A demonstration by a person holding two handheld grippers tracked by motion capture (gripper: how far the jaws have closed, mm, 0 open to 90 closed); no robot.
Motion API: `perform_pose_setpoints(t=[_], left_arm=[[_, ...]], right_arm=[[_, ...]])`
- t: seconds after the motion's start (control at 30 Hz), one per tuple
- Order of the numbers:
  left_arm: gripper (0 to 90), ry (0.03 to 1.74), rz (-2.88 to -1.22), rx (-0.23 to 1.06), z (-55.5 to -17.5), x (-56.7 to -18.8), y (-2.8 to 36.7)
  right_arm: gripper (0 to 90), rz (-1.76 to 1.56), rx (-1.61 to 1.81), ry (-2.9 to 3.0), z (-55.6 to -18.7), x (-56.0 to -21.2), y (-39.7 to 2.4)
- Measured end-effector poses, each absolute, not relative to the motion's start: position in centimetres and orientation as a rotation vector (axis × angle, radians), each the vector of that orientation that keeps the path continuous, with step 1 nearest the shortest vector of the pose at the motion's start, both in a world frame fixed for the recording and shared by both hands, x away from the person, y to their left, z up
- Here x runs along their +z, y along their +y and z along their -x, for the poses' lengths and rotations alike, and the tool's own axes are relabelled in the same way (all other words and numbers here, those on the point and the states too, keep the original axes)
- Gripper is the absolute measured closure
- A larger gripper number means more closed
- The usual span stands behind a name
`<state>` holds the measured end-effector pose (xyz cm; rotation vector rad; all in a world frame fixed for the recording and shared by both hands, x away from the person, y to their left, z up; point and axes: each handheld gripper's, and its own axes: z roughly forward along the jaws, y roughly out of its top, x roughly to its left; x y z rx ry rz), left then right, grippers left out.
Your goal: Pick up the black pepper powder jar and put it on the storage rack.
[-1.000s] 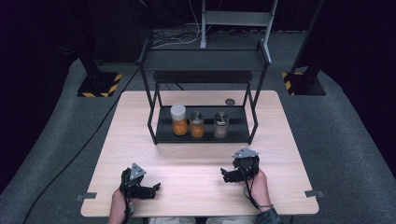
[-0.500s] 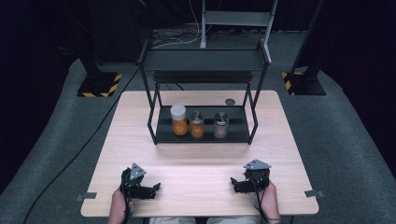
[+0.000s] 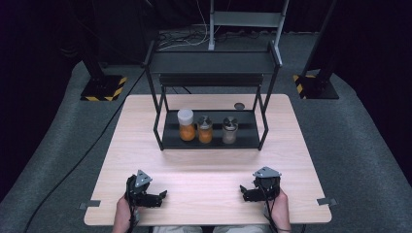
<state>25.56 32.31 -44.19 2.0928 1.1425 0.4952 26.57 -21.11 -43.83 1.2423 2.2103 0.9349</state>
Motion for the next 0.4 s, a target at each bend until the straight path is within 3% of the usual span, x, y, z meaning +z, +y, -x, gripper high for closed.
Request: perform_pose_setpoints(t=[0.4], left_arm=[[2.0, 1.151, -2.089, 0.500, -25.53, -44.19, 32.25]], right_arm=[[0.0, -1.229, 0.930, 2.206, -26.36, -43.87, -20.93]])
